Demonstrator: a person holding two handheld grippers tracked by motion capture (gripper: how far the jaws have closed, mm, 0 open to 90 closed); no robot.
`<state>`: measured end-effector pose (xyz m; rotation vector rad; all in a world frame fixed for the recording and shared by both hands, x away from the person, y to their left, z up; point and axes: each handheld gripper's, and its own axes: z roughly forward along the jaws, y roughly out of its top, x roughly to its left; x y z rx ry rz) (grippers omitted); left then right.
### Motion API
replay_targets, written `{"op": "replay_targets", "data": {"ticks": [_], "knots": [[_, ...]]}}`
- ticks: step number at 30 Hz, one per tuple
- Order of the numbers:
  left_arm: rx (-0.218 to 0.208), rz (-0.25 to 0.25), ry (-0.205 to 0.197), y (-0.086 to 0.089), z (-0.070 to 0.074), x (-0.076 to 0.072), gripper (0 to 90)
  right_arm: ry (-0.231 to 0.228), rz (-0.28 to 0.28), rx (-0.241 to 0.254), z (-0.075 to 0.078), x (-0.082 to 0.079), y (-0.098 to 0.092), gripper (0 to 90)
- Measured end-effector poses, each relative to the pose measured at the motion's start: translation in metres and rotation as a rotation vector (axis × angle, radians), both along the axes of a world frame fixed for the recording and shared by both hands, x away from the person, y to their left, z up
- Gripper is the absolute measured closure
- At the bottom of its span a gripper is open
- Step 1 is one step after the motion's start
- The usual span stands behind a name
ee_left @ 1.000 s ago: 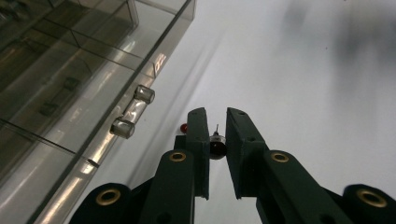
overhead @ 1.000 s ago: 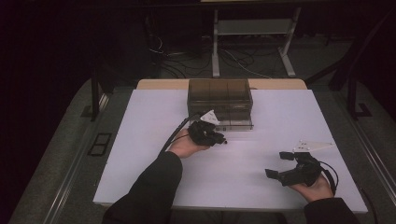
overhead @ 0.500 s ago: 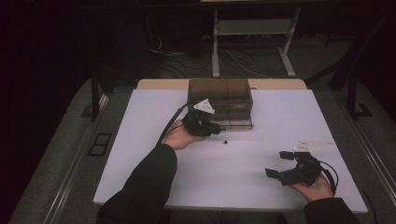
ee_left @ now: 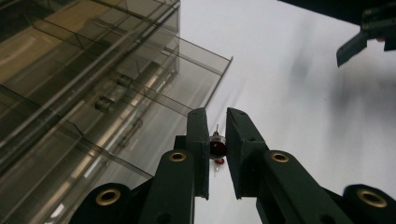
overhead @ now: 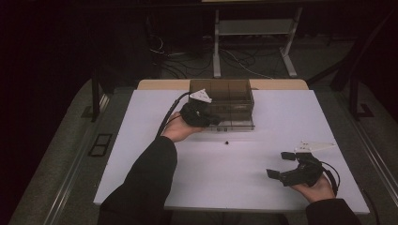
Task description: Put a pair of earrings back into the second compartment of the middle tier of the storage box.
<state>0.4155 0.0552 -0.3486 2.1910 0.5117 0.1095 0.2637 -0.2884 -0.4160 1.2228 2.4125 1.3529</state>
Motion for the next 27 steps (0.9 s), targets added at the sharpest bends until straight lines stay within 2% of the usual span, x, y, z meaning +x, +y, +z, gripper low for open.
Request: {"op": "replay_targets", "data": {"ticks": [12,16,27], "knots": [[-0.061,0.068,0.024,-0.003,-0.015,0.018,78.6,-0.002,0.002,-0.001,0.0,0.0,-0.001,0.6],[-0.042,0.068,0.03,-0.007,-0.022,0.021,78.5,-0.002,0.003,-0.002,0.0,0.0,-0.001,0.5],[-0.043,0.092,0.051,-0.013,-0.036,0.03,78.3,-0.002,0.003,-0.005,0.0,0.0,-0.001,0.5]]}}
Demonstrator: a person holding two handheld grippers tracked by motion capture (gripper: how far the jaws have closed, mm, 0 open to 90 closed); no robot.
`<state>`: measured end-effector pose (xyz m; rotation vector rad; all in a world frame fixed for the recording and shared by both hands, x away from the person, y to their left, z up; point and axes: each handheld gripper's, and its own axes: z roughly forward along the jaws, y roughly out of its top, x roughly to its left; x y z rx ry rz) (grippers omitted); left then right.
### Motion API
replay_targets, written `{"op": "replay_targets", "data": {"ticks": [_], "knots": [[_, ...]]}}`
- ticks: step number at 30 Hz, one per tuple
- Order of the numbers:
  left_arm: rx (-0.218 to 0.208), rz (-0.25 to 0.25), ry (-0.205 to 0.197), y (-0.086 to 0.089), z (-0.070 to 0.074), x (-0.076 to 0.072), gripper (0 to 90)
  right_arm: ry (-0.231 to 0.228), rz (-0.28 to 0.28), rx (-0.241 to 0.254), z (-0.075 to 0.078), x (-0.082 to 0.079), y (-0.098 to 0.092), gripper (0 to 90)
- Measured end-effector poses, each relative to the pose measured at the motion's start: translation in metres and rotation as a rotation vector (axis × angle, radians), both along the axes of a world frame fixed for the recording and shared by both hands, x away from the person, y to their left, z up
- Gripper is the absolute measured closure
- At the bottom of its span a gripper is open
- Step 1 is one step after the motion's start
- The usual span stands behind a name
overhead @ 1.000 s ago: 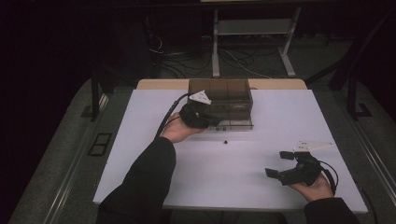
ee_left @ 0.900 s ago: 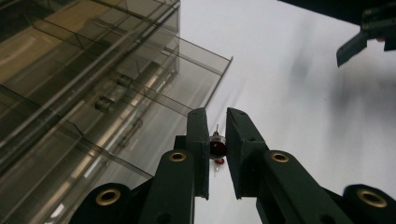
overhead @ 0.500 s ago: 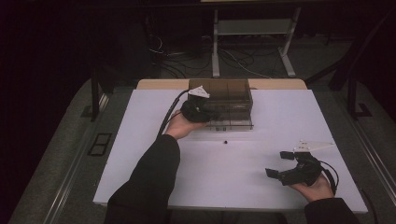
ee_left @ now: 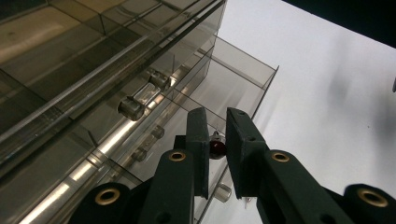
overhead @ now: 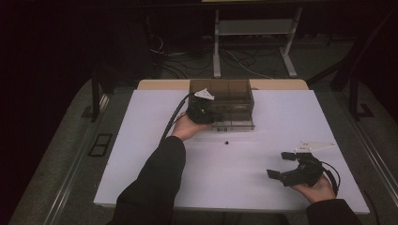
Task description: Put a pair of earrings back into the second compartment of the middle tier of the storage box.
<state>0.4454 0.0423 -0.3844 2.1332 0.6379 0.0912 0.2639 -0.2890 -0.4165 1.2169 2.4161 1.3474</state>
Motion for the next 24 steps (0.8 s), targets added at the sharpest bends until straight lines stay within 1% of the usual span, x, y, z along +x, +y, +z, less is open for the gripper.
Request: {"op": "replay_targets", "data": {"ticks": [2,8,9,10,11,12,13,15,17,19,20,22,23,24], "knots": [[-0.004,0.008,0.004,-0.001,-0.002,0.001,78.2,0.0,0.001,0.0,0.0,0.0,0.0,0.5],[0.006,0.029,0.009,-0.003,-0.009,0.005,78.2,-0.001,0.006,-0.002,0.0,0.001,0.001,0.5],[0.019,0.035,0.0,-0.003,-0.011,0.006,78.2,0.0,0.005,-0.002,0.0,0.001,0.001,0.5],[0.03,0.034,-0.003,-0.003,-0.012,0.007,78.2,0.0,0.004,-0.001,0.0,0.001,0.001,0.5],[0.051,0.028,-0.001,-0.002,-0.013,0.009,78.2,0.0,0.005,-0.001,0.0,0.001,0.001,0.6],[0.036,0.046,0.004,-0.004,-0.015,0.009,78.2,0.0,0.006,-0.002,0.0,0.001,0.001,0.5],[0.044,0.046,0.002,-0.004,-0.016,0.009,78.2,-0.001,0.007,-0.002,0.0,0.001,0.001,0.5],[0.043,0.054,0.006,-0.004,-0.017,0.01,78.1,0.0,0.008,-0.002,0.0,0.001,0.001,0.5],[0.053,0.056,0.004,-0.004,-0.017,0.011,78.0,0.0,0.007,-0.003,0.0,0.001,0.002,0.5],[0.048,0.072,0.006,-0.004,-0.018,0.011,77.7,0.0,0.007,-0.003,0.0,0.001,0.002,0.5],[0.044,0.076,0.007,-0.004,-0.018,0.011,77.0,0.0,0.007,-0.003,0.0,0.001,0.002,0.5],[0.055,0.067,-0.004,-0.003,-0.016,0.011,72.5,-0.001,0.007,-0.002,0.0,0.001,0.002,0.5],[0.04,0.075,-0.006,-0.004,-0.015,0.01,70.3,-0.001,0.008,-0.001,0.0,0.002,0.001,0.5],[0.043,0.08,-0.011,-0.004,-0.014,0.009,66.6,-0.001,0.008,0.0,0.0,0.002,0.002,0.5]]}}
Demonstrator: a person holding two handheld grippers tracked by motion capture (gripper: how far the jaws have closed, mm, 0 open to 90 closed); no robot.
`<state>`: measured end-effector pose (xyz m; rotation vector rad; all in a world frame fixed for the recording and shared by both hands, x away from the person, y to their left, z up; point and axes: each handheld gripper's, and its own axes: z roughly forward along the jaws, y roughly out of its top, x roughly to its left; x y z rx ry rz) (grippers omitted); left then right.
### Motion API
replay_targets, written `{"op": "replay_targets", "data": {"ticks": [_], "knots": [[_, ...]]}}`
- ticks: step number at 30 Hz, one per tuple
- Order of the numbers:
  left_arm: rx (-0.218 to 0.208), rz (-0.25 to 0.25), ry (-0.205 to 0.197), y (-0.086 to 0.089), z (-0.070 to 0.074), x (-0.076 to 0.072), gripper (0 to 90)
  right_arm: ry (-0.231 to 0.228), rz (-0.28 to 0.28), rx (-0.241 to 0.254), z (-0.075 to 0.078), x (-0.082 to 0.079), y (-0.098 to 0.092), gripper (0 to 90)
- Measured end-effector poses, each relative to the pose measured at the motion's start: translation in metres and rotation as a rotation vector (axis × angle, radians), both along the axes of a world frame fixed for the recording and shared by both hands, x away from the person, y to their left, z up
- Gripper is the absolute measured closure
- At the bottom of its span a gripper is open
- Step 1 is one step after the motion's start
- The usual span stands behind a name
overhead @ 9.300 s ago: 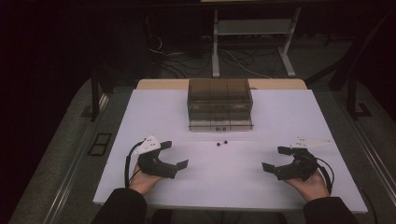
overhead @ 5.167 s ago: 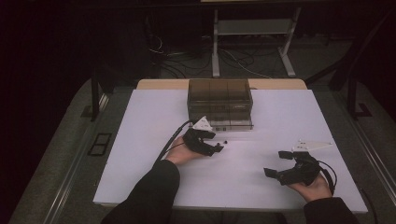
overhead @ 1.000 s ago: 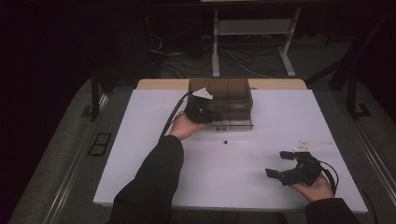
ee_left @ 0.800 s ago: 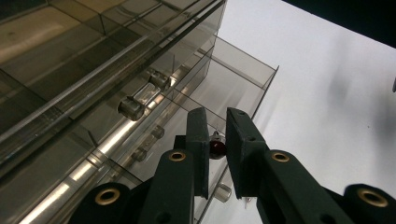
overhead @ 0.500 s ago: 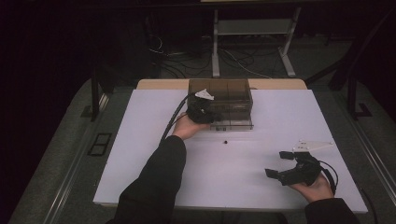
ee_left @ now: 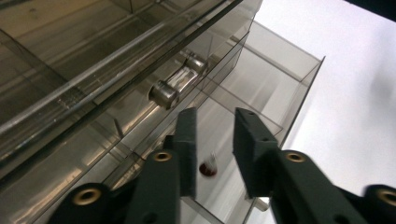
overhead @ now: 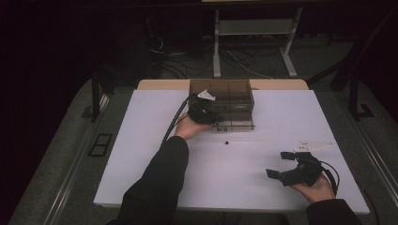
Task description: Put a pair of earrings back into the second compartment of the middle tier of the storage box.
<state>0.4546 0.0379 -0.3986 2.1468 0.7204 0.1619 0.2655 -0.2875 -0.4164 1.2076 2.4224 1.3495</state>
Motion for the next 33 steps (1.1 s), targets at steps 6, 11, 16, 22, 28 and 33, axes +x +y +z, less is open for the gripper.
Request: {"op": "replay_targets", "data": {"ticks": [6,11,16,22,28,33], "knots": [[-0.023,-0.009,-0.015,0.001,0.01,-0.005,54.0,0.0,0.0,-0.003,0.0,0.0,0.001,0.5],[-0.04,-0.016,-0.009,0.003,0.018,-0.01,46.1,-0.001,-0.002,-0.003,0.0,-0.001,0.001,0.5],[-0.044,0.002,-0.01,0.004,0.025,-0.016,34.5,-0.002,-0.004,-0.004,0.0,-0.001,0.001,0.5],[-0.045,-0.023,-0.006,-0.001,0.034,-0.027,13.3,-0.002,-0.007,0.0,0.0,-0.001,0.0,0.5],[-0.056,-0.039,0.012,-0.006,0.037,-0.037,0.0,0.0,-0.01,0.001,0.0,-0.001,0.0,0.5],[-0.065,-0.052,-0.014,-0.008,0.037,-0.047,0.0,-0.003,-0.011,0.002,0.0,-0.001,-0.001,0.5]]}}
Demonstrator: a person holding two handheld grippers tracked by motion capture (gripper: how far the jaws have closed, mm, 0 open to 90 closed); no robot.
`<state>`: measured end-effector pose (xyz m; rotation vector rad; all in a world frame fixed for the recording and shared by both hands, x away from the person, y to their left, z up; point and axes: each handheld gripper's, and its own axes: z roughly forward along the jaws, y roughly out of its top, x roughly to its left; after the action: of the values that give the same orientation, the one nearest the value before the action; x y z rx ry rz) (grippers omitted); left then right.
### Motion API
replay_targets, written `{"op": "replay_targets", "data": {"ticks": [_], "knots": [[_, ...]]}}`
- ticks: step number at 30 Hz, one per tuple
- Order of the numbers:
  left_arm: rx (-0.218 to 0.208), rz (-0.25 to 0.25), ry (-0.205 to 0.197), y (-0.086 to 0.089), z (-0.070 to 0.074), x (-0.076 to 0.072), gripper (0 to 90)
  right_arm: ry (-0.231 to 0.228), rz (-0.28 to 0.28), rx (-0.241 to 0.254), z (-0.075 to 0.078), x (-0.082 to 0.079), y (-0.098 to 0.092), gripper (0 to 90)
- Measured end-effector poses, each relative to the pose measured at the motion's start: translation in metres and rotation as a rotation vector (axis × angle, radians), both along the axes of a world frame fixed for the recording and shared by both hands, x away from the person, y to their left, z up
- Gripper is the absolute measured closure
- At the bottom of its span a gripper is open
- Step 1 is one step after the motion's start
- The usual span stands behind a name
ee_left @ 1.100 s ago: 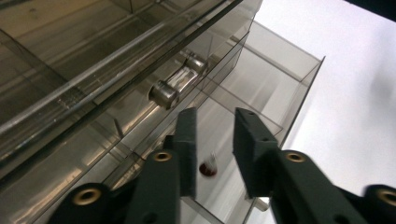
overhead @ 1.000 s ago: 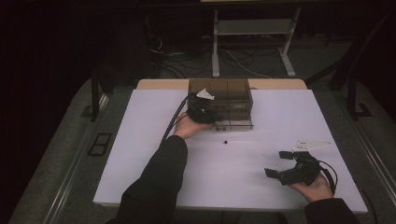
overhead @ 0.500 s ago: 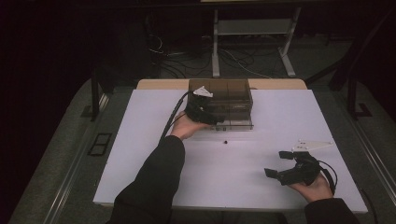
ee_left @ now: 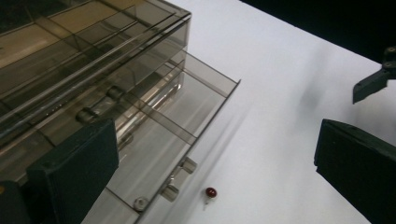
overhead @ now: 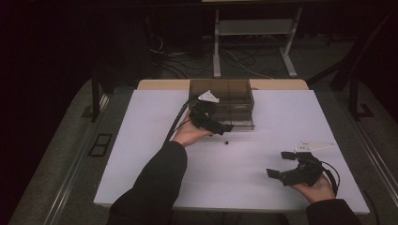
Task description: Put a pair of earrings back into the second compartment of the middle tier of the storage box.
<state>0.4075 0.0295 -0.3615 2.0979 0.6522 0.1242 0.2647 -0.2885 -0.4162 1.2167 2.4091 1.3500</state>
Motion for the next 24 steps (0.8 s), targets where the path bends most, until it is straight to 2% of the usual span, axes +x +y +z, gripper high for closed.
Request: {"op": "replay_targets", "data": {"ticks": [7,14,24], "knots": [[-0.008,-0.029,-0.025,0.0,-0.002,-0.012,0.0,0.001,0.002,-0.001,0.0,-0.001,0.0,0.5],[-0.022,-0.048,-0.04,-0.001,-0.011,-0.024,0.0,0.0,0.003,-0.003,0.0,-0.001,0.0,0.5],[-0.022,-0.063,-0.035,-0.005,-0.022,-0.032,0.0,0.001,0.004,-0.004,0.0,-0.001,0.001,0.5]]}}
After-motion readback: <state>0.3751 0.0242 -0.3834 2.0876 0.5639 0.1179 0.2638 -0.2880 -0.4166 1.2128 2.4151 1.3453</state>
